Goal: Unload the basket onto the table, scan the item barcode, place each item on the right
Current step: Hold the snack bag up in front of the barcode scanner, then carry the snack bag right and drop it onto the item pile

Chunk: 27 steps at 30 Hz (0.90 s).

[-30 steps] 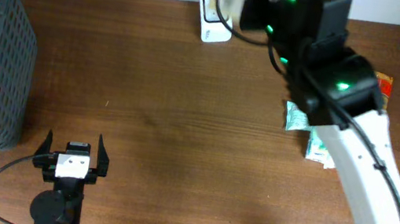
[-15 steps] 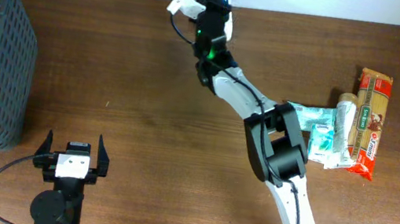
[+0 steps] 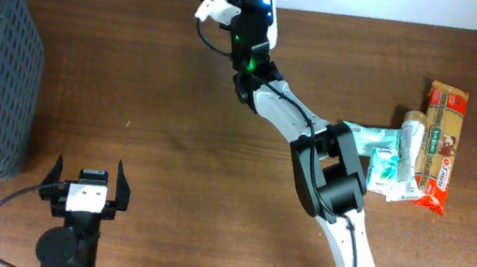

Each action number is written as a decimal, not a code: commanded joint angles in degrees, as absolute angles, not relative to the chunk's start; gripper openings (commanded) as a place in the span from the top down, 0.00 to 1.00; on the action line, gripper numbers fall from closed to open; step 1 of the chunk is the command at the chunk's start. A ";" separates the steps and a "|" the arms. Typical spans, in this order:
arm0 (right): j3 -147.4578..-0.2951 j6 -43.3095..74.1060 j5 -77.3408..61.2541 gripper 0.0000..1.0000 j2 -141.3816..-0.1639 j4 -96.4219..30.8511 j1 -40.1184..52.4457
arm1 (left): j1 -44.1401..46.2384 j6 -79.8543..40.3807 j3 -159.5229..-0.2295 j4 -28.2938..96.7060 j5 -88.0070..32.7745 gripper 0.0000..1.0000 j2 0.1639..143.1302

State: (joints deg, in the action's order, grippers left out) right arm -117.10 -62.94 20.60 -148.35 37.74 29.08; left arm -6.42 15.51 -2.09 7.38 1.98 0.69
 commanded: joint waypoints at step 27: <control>-108.95 25.63 -8.67 0.95 -113.93 -76.27 -15.97 | -6.66 16.36 -1.85 7.31 2.20 0.01 0.45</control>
